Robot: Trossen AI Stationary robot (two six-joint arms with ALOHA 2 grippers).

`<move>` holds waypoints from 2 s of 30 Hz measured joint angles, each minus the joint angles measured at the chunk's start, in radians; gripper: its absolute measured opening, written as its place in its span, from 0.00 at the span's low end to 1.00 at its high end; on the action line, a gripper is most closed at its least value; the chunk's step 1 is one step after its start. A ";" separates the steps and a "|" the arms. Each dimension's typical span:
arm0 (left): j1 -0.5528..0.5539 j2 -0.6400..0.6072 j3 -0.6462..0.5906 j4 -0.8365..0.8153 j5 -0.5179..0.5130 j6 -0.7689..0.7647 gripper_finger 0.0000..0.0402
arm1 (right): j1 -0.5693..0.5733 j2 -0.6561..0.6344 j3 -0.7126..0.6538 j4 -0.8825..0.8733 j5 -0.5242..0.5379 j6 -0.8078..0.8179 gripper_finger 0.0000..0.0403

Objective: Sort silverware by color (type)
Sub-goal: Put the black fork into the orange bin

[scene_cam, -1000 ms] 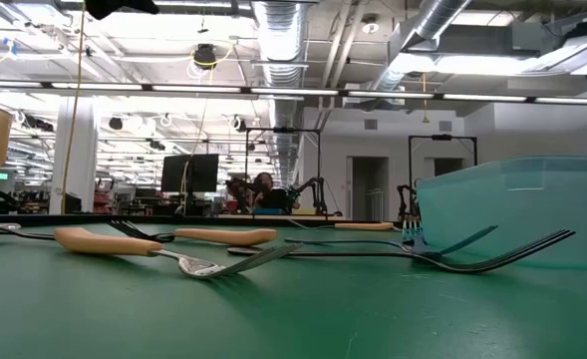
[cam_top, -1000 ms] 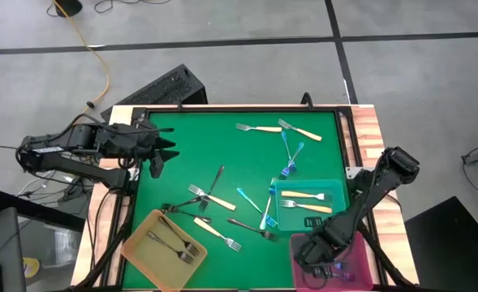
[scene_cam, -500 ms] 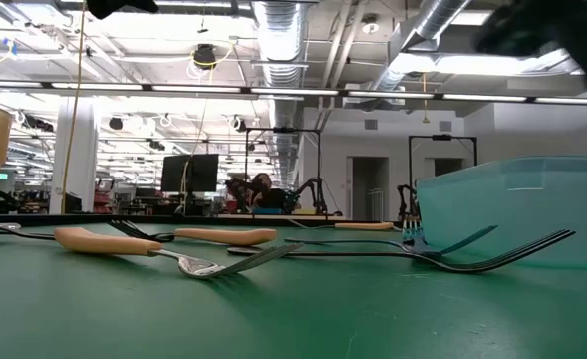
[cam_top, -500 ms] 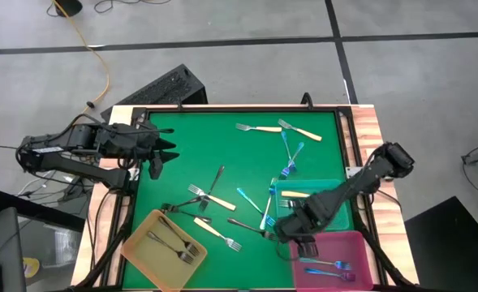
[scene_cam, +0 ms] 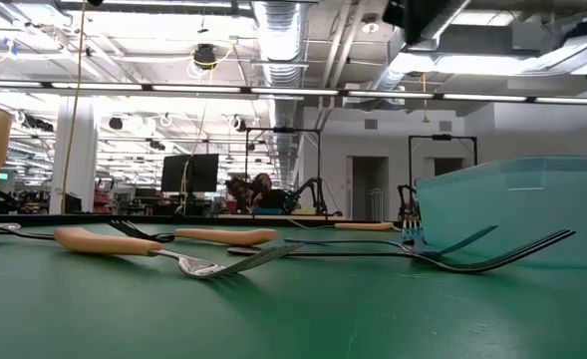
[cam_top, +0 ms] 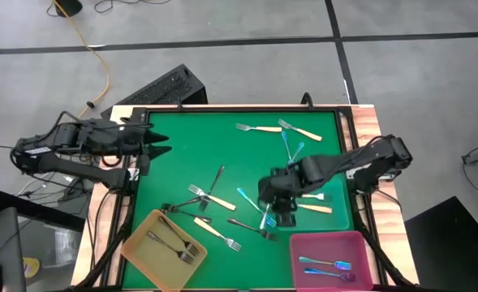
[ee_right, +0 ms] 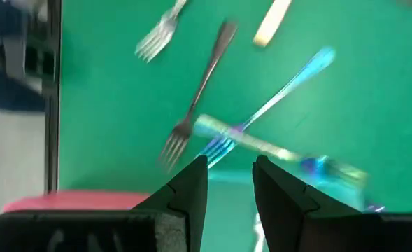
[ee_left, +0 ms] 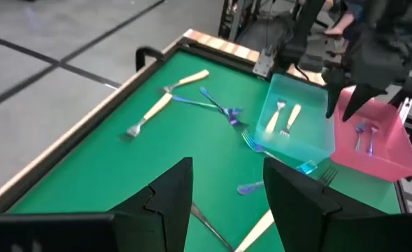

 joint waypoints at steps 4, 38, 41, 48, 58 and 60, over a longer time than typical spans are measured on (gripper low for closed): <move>0.001 -0.042 0.000 -0.003 -0.019 0.015 0.39 | -0.074 -0.051 0.012 0.015 0.051 -0.002 0.34; 0.001 -0.104 0.000 -0.001 -0.088 -0.023 0.39 | -0.334 -0.362 0.004 0.116 0.048 -0.136 0.34; 0.001 -0.104 0.000 -0.001 -0.118 -0.048 0.39 | -0.334 -0.402 -0.049 0.128 0.046 -0.165 0.34; 0.001 -0.104 0.000 -0.001 -0.169 -0.075 0.39 | -0.368 -0.528 -0.286 0.329 0.047 -0.156 0.34; 0.001 -0.104 0.000 -0.041 -0.184 -0.092 0.39 | -0.409 -0.376 -0.470 0.624 0.048 -0.076 0.34; 0.001 -0.103 0.000 -0.058 -0.198 -0.115 0.39 | -0.401 -0.306 -0.470 0.681 0.036 -0.082 0.34</move>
